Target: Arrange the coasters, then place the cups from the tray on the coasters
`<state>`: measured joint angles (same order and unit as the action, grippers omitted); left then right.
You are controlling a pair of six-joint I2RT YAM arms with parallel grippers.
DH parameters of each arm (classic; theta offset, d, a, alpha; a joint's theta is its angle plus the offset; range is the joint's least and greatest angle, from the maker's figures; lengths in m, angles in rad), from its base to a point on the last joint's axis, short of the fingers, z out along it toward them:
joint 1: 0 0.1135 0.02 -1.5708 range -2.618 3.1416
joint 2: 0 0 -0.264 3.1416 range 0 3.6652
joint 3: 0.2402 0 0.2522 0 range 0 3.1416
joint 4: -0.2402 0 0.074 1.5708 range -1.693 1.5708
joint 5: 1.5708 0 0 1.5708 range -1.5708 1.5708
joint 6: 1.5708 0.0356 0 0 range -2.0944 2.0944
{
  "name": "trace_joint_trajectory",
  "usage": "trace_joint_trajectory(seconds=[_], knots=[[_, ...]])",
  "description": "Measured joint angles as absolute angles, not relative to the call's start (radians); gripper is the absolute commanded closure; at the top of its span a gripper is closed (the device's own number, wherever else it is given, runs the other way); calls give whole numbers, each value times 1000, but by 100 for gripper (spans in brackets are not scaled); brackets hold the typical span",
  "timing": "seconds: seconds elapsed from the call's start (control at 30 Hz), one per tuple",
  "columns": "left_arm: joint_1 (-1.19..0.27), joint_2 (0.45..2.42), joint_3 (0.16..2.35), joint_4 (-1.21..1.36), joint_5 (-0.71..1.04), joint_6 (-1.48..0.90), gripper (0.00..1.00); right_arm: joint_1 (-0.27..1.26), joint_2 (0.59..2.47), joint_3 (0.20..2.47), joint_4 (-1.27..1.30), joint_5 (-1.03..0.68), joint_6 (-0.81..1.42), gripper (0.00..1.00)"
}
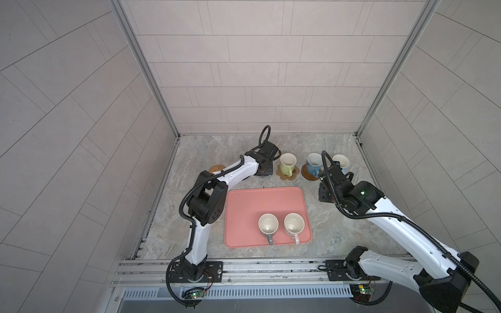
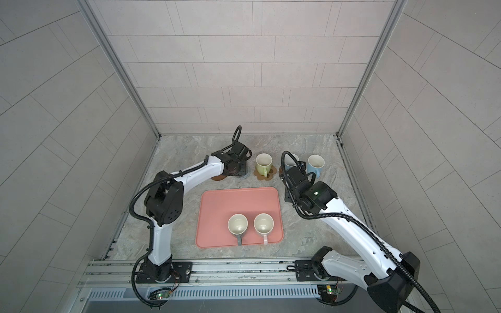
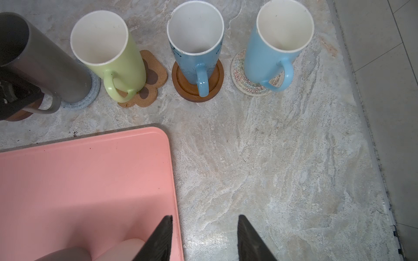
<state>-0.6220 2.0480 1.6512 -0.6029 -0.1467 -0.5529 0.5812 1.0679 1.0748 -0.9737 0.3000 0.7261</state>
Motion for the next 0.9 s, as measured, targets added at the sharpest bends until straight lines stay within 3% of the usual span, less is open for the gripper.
trace_joint_trajectory(seconds=[0.4, 0.9], knots=[[-622, 2048, 1651, -600, -144, -572, 55, 581, 1045, 1073, -976, 300, 728, 51], [-622, 2036, 1651, -594, -90, -621, 54, 581, 1028, 1073, -977, 300, 731, 51]])
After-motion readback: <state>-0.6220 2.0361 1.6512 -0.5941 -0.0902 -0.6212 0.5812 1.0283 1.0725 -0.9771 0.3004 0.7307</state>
